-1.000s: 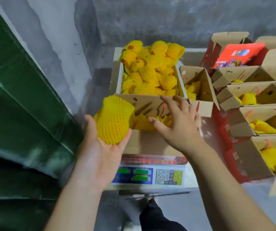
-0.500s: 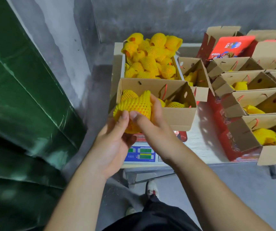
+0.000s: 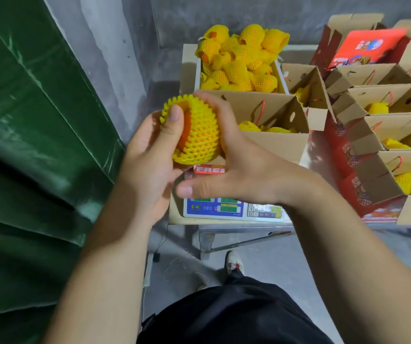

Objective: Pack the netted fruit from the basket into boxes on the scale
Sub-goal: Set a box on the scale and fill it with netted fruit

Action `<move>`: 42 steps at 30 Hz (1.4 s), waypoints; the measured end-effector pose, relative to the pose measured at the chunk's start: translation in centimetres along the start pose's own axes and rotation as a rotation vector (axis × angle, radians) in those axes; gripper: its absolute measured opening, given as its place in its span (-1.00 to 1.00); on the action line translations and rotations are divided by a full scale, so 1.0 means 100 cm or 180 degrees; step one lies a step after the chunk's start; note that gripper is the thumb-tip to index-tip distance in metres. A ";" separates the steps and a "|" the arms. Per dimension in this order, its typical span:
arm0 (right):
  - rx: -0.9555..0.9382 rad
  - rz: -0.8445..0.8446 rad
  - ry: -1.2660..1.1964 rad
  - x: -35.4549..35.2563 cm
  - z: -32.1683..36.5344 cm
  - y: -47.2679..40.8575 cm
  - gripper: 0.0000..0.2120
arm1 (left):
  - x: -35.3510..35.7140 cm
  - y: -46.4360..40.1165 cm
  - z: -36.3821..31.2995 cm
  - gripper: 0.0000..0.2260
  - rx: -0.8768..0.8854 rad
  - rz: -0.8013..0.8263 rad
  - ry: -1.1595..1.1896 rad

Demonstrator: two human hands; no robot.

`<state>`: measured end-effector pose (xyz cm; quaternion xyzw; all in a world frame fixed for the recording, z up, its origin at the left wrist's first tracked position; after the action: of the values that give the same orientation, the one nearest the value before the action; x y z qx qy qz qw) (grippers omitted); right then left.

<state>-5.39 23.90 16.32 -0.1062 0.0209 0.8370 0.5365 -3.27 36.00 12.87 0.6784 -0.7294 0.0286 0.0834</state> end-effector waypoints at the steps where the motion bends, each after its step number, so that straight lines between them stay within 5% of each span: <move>1: -0.0076 -0.0008 0.0228 -0.002 0.001 0.001 0.01 | 0.000 0.001 0.001 -0.44 -0.0110 0.0145 -0.0010; 3: -0.0432 -0.0500 0.0471 -0.018 0.010 0.003 -0.22 | 0.004 0.005 0.002 -0.29 -0.0297 0.0531 0.0100; 6: -0.0683 -0.1426 0.0304 -0.053 0.013 0.005 -0.46 | 0.000 0.009 0.001 -0.40 -0.0382 0.0486 0.0169; 11: -0.0488 -0.2194 0.0755 -0.107 -0.007 -0.021 -0.40 | -0.022 0.010 0.006 -0.61 -0.0448 -0.0206 0.0273; 16: 0.1496 -0.1232 0.2403 -0.118 -0.063 -0.062 0.09 | -0.026 0.013 0.027 -0.86 -0.0632 -0.0287 -0.0151; 24: 0.0935 -0.0921 0.2089 -0.066 -0.055 -0.046 -0.35 | -0.031 0.011 0.038 -0.86 -0.0623 -0.0270 -0.0674; 42: 0.0524 -0.1158 0.0726 -0.051 -0.054 -0.014 -0.62 | -0.024 -0.007 0.050 -0.87 -0.0646 -0.0143 -0.0894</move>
<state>-1.28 19.15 12.16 -0.1580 0.1301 0.7045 0.6796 -2.85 37.52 7.56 0.6799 -0.7177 -0.1421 0.0493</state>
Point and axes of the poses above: each hand's wrist, its own y-axis away from the middle knuckle, its own x-axis out of the palm, z = x × y, the point moved 9 cm from there along -y, towards the middle knuckle, and after that the axes turned 14 degrees about -y, right-handed, at the moved point
